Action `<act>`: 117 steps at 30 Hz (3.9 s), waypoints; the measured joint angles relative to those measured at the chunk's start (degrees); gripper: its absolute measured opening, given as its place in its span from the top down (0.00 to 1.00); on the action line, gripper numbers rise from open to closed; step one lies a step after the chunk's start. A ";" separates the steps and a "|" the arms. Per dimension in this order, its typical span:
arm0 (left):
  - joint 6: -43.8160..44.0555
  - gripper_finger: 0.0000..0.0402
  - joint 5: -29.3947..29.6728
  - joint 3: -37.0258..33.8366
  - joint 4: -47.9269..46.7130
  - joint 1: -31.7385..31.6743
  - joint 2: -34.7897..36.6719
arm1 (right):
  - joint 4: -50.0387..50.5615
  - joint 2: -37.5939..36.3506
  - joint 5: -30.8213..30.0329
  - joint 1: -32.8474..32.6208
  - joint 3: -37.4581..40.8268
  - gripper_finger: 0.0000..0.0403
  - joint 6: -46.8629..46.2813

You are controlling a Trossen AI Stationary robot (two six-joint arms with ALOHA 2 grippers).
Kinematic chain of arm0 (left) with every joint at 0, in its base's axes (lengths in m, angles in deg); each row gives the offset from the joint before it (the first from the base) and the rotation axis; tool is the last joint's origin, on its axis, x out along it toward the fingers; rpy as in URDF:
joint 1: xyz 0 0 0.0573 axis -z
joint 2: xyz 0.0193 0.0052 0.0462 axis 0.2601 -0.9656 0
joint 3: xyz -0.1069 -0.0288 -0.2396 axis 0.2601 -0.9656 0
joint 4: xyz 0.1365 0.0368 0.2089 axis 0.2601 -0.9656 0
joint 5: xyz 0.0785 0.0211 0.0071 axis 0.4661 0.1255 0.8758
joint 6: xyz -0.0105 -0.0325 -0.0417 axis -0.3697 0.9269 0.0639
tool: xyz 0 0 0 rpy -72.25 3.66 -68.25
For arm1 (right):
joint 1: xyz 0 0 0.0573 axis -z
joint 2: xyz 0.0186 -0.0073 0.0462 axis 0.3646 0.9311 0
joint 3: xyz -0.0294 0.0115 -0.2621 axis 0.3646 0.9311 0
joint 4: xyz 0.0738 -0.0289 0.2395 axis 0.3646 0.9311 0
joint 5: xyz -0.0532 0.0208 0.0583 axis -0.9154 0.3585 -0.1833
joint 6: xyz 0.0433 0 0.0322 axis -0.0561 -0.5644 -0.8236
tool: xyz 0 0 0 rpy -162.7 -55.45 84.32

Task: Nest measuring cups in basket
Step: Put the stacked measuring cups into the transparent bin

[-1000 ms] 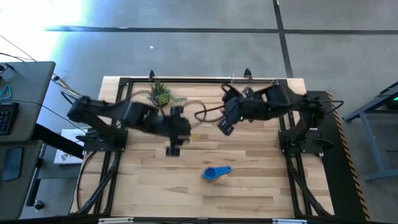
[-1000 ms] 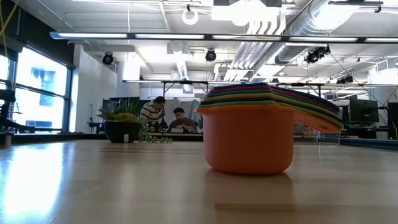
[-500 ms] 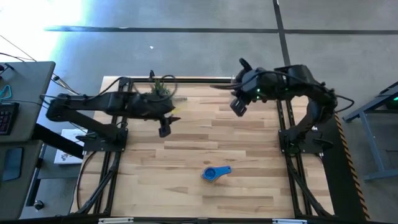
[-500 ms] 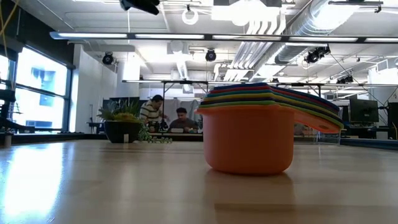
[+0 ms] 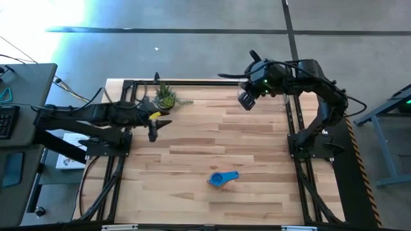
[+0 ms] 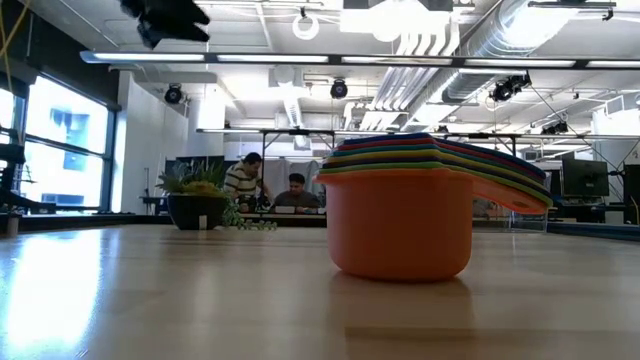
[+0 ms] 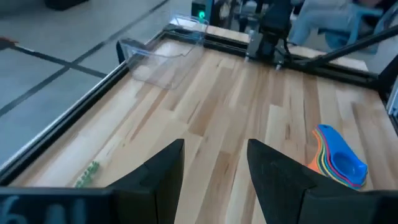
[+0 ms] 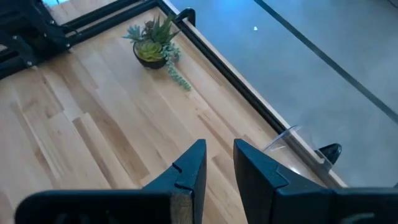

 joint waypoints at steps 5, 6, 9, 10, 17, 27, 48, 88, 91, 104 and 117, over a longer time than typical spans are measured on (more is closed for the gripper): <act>0.78 0.58 -0.07 -9.75 8.11 0.00 9.31 | -0.02 0.00 0.17 0.04 0.00 0.82 -3.95; 0.85 0.58 -0.40 -11.29 9.83 0.00 11.09 | 0.00 0.00 0.53 0.04 0.00 0.82 -4.86; 0.96 0.58 -1.37 -15.24 11.19 0.00 16.09 | -0.02 0.00 1.82 0.04 0.00 0.82 -7.86; 1.19 0.58 -1.38 -16.23 11.24 0.00 17.54 | -0.02 0.00 2.05 0.04 0.00 0.82 -8.52; 1.33 0.58 -3.32 -23.40 10.74 0.00 29.12 | -0.02 0.00 2.06 0.04 0.00 0.82 -16.49; 1.77 0.58 -4.61 -32.41 10.78 0.00 43.07 | -0.04 0.00 2.48 0.02 0.00 0.82 -23.25; -1.18 0.58 -7.51 -42.13 12.18 0.00 44.64 | -0.22 0.00 2.54 0.02 0.00 0.82 -23.69; -8.75 0.58 -7.27 -42.13 12.28 0.00 43.00 | -0.05 2.97 14.99 -10.94 9.01 0.40 -0.50; -8.73 0.58 -7.27 -42.13 12.26 0.00 43.00 | -0.10 2.95 14.96 -12.74 13.77 0.40 1.44; -8.74 0.58 -7.27 -42.13 12.26 0.00 43.00 | -5.16 2.95 8.83 -21.31 31.10 0.40 7.39; -8.75 0.58 -7.27 -42.13 12.27 0.00 43.00 | -25.80 2.93 16.04 -23.43 48.60 0.32 10.48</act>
